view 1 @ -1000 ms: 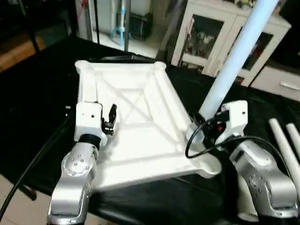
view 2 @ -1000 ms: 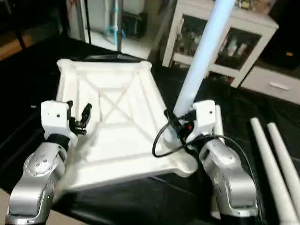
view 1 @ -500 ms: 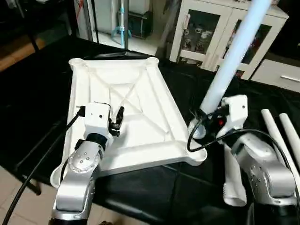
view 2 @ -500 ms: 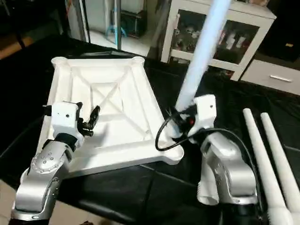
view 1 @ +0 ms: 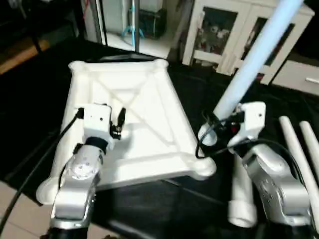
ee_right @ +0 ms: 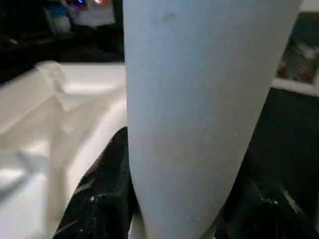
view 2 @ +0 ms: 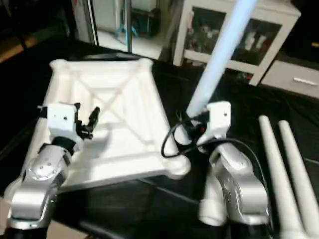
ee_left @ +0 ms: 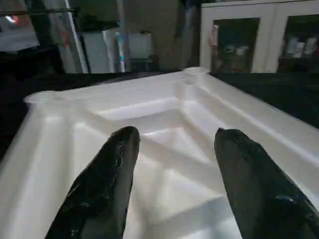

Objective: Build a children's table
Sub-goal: Insert table leg to table base

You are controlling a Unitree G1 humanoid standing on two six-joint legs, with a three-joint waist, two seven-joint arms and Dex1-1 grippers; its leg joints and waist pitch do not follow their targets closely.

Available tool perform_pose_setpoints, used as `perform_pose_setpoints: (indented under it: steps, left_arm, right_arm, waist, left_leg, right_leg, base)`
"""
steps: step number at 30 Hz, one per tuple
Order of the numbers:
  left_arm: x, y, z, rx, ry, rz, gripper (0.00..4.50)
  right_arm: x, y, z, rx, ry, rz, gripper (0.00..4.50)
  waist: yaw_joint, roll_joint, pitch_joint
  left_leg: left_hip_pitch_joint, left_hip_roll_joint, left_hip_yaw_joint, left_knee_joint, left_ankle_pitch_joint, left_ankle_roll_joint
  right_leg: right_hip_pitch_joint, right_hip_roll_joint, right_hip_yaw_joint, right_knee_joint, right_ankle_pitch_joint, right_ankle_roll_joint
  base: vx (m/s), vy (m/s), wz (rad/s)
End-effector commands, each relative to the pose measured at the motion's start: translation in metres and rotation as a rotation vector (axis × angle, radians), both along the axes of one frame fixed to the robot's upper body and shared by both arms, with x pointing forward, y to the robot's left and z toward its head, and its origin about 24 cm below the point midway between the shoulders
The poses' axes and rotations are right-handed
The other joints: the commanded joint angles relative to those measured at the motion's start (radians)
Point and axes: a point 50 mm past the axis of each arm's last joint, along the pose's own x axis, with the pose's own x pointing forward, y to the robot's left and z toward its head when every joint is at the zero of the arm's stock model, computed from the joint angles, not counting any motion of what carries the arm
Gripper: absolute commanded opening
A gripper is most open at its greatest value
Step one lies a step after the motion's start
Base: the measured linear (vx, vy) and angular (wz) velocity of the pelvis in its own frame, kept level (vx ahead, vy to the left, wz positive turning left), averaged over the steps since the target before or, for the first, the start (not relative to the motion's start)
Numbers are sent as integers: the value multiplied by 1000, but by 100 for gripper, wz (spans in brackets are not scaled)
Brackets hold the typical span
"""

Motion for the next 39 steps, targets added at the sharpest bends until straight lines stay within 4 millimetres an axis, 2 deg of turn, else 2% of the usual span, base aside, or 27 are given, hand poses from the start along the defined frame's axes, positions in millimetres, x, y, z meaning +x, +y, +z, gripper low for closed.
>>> perform_pose_setpoints:
  steps: [1, 2, 3, 4, 5, 6, 7, 8, 9, 10, 11, 12, 13, 14, 15, 16, 17, 18, 20, 21, 23, 25, 26, 29, 33, 37, 39]
  left_arm:
    - [0, -2, 1, 6, -4, -13, 278]
    - [0, -2, 1, 8, -3, -11, 278]
    - [1, -2, 0, 9, 1, -9, 278]
    - [1, -2, -1, -7, 15, -6, 278]
    - [2, -2, -3, -54, 42, 4, 278]
    - [4, 0, -3, -72, 46, 16, 278]
    - [5, 1, -3, -77, 49, 19, 278]
    - [5, 1, -2, -75, 47, 20, 278]
    - [5, 1, -1, -66, 44, 16, 278]
    - [5, 2, -1, -58, 41, 18, 278]
    - [5, 2, -1, -54, 40, 19, 278]
    - [5, 2, -1, -43, 45, 10, 278]
    - [4, 0, -2, -32, 47, -12, 278]
    - [3, -1, -2, -31, 46, -27, 278]
    - [2, -2, -2, -39, 44, -50, 278]
    - [1, -4, -1, -46, 42, -63, 278]
    - [0, -6, -1, -41, 44, -92, 278]
    - [-2, -8, -1, -31, 44, -125, 278]
    - [-5, -14, -2, -29, 45, -223, 278]
    - [-6, -17, -3, -37, 57, -287, 296]
    - [-8, -20, -4, -59, 82, -400, 307]
    - [-8, -22, -5, -60, 94, -450, 324]
    - [-9, -23, -6, -55, 115, -512, 324]
    - [-11, -25, -16, -12, 220, -728, 357]
    - [-13, -24, -28, 24, 360, -927, 380]
    - [-13, -14, -42, 186, 479, -1029, 413]
    - [-10, -11, -43, 222, 481, -1027, 435]
  right_arm:
    - [-1, 0, 6, -2, -27, -5, 182]
    - [-2, 1, 6, -2, -25, -3, 182]
    - [-2, 1, 6, -5, -24, -3, 182]
    - [-2, 1, 6, -6, -23, -3, 182]
    - [-2, 2, 6, -6, -23, -4, 182]
    - [-2, 2, 6, -10, -24, -3, 182]
    - [-1, 2, 7, -11, -25, -3, 182]
    - [-1, 2, 7, -12, -26, -3, 182]
    - [-1, 2, 8, -11, -29, 1, 182]
    - [0, 2, 8, -12, -29, 4, 182]
    - [0, 2, 8, -14, -30, 6, 182]
    - [0, 3, 9, -18, -30, 16, 182]
    - [1, 3, 9, -15, -33, 23, 182]
    - [2, 4, 10, -13, -34, 26, 182]
    - [3, 4, 11, -11, -37, 27, 182]
    - [4, 3, 11, -10, -38, 27, 182]
    - [5, 3, 12, -11, -41, 29, 182]
    - [6, 3, 12, -15, -43, 32, 182]
    - [10, 0, 13, -26, -48, 36, 182]
    - [12, -1, 14, -35, -53, 47, 182]
    - [16, -2, 16, -39, -65, 78, 182]
    - [18, -2, 18, -34, -68, 98, 182]
    - [19, -1, 19, -37, -75, 131, 182]
    - [25, 8, 25, 13, -79, 256, 182]
    - [29, 17, 24, 21, -65, 353, 182]
    - [31, 22, 24, 8, -71, 393, 182]
    - [30, 23, 26, 16, -75, 406, 182]
  waist:
    - [7, -18, -62]
    - [6, -14, -59]
    - [-1, 17, -53]
    - [-3, 65, -67]
    - [-8, 96, -82]
    - [-31, 79, -67]
    - [-33, 56, -71]
    - [-28, 42, -63]
    - [-15, -10, -75]
    - [29, -14, -77]
    - [44, -8, -72]
    - [31, -17, -60]
    - [29, -15, -44]
    - [28, -2, -47]
    - [10, 25, -36]
    - [-18, 46, -30]
    - [-30, 50, -26]
    - [-40, 76, -32]
    - [-45, 70, -30]
    - [-43, 67, -27]
    - [-40, 58, -28]
    - [-36, 39, -33]
    - [-32, 40, -34]
    - [-30, 23, -41]
    - [-25, 24, -53]
    - [-14, 31, -69]
    - [-11, 31, -69]
  left_leg:
    - [-44, -90, 17, 47, -143, -10]
    - [-35, -91, 11, 35, -149, -21]
    - [-22, -75, -5, -25, -125, -1]
    - [8, 14, -53, -129, -16, 50]
    - [80, 198, -165, -186, 115, 107]
    - [92, 273, -191, -213, 231, 245]
    - [104, 150, -126, -148, 460, 325]
    - [67, 81, -82, -125, 453, 312]
    - [19, -56, -27, -69, 220, 193]
    - [-72, -28, -75, 27, -28, 70]
    - [-70, -34, -83, 48, -75, 10]
    - [-77, -44, -102, 47, -89, -54]
    - [-38, -49, -94, -11, -27, -109]
    - [-27, -43, -90, -54, 12, -108]
    - [18, -21, -77, -155, 42, -97]
    - [43, 3, -69, -217, -182, -82]
    - [51, 21, -72, -229, -292, -118]
    - [57, 33, -83, -254, -429, -223]
    - [50, 27, -82, -260, -462, -242]
    - [54, 20, -74, -261, -501, -257]
    - [56, 13, -62, -257, -502, -262]
    - [46, 9, -46, -252, -419, -242]
    - [46, 9, -43, -251, -393, -235]
    - [40, 8, -23, -245, -299, -198]
    - [27, 5, -7, -235, -154, -161]
    - [29, 5, 10, -218, 84, -118]
    - [31, 5, 16, -214, 107, -99]
  right_leg:
    - [97, -141, 82, -167, 39, -319]
    - [97, -143, 80, -179, -11, -252]
    - [106, -137, 67, -212, -149, -87]
    - [115, -83, 18, -219, -160, 120]
    - [65, -71, -26, -120, -153, 197]
    - [-37, -85, 9, 73, -247, 241]
    - [-89, -109, 86, 83, -44, 167]
    - [-59, -130, 124, 17, 73, 135]
    - [13, -170, 186, -68, 110, 265]
    - [82, -335, 275, -128, -44, 349]
    - [60, -336, 285, -140, -107, 364]
    - [74, -317, 265, -138, -196, 300]
    - [62, -251, 205, -149, -296, 170]
    - [68, -221, 186, -147, -311, 87]
    - [67, -151, 121, -147, -355, -30]
    - [38, -66, 82, -117, -357, -28]
    - [37, -58, 79, -111, -337, -27]
    - [49, -62, 78, -103, -161, -22]
    - [63, -75, 73, -110, -132, -10]
    - [57, -83, 73, -123, -172, 10]
    - [55, -95, 80, -137, -220, 31]
    - [57, -106, 90, -139, -236, 43]
    - [56, -108, 91, -137, -229, 43]
    - [53, -111, 98, -136, -236, 35]
    - [52, -108, 105, -117, -102, -6]
    - [59, -99, 105, -88, 183, -83]
    - [60, -96, 107, -85, 229, -102]
  base:
    - [-14, -183, -5]
    - [-14, -183, -5]
    - [-37, -164, 2]
    - [-33, -170, 0]
    - [-33, -170, 0]
    - [-24, -152, -3]
    - [-54, -123, 7]
    - [-54, -123, 7]
    - [-81, -106, -5]
    - [-79, -84, -11]
    - [-79, -84, -11]
    - [-81, -44, -6]
    - [-78, 29, -9]
    - [-78, 29, -9]
    - [-75, 106, 2]
    - [-79, 129, 8]
    - [-79, 129, 8]
    - [-68, 121, 10]
    - [-58, 126, 3]
    - [-43, 102, -1]
    - [-29, 64, 3]
    - [0, 0, 0]
    - [0, 0, 0]
    - [0, 0, 0]
    - [18, -40, -5]
    - [21, -27, -2]
    - [0, 0, 0]
